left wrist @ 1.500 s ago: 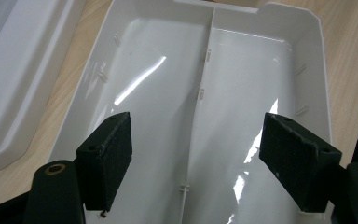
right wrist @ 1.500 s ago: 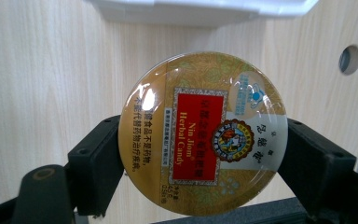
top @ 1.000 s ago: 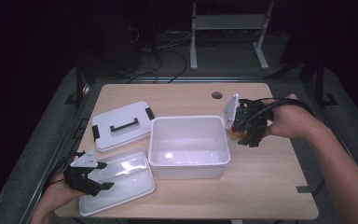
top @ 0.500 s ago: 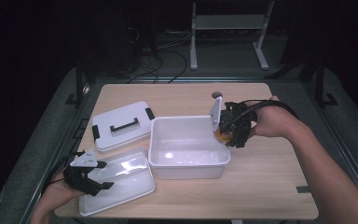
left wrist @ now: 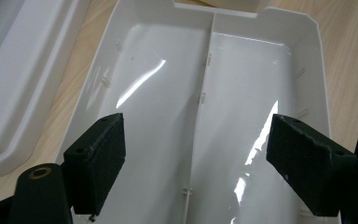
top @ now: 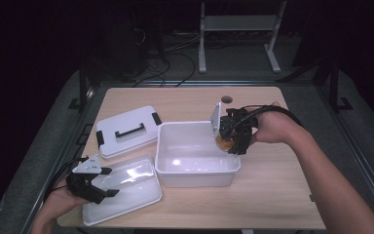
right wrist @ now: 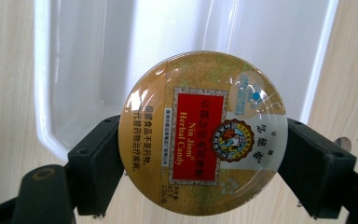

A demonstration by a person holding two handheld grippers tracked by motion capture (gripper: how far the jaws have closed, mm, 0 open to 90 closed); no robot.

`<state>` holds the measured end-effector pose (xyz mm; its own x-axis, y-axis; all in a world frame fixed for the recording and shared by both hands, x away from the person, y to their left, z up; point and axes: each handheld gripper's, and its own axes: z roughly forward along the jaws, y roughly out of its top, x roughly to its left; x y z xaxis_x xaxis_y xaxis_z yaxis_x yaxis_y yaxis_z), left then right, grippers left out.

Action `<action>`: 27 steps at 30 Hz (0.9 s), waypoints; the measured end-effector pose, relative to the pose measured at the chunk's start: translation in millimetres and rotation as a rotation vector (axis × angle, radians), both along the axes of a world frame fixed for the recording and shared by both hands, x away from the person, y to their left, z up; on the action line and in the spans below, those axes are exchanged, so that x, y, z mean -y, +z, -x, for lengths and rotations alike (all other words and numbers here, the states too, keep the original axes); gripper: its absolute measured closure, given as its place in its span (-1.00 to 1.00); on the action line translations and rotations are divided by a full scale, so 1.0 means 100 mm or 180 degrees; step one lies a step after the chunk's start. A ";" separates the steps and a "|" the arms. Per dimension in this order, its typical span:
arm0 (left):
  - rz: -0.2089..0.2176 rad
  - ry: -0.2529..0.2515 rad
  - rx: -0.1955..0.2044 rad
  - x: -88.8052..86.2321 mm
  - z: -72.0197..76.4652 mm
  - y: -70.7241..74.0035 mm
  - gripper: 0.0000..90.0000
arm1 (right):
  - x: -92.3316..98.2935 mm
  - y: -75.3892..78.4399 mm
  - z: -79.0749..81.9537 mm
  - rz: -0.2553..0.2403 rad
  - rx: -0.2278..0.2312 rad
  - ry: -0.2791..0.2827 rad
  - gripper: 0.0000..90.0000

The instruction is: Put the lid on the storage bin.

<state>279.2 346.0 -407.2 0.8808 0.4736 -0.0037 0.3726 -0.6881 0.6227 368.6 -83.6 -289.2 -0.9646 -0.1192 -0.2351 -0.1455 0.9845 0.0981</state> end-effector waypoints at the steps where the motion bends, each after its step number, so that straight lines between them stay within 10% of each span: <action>1: 0.0000 -0.0005 0.0002 0.00 0.00 0.00 -0.58 | -0.01 -0.02 -0.01 0.0007 -0.0004 0.0002 -0.55; 27: 0.0004 -0.0014 -0.0032 -0.03 0.01 -0.01 -0.58 | -0.22 -0.43 -0.15 0.0070 -0.0214 0.0008 -0.55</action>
<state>277.8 348.5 -408.6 0.8827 0.4698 -0.0131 0.3758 -0.6888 0.6199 384.0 -61.5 -331.7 -0.9779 -0.1261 -0.1670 -0.1419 0.9861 0.0862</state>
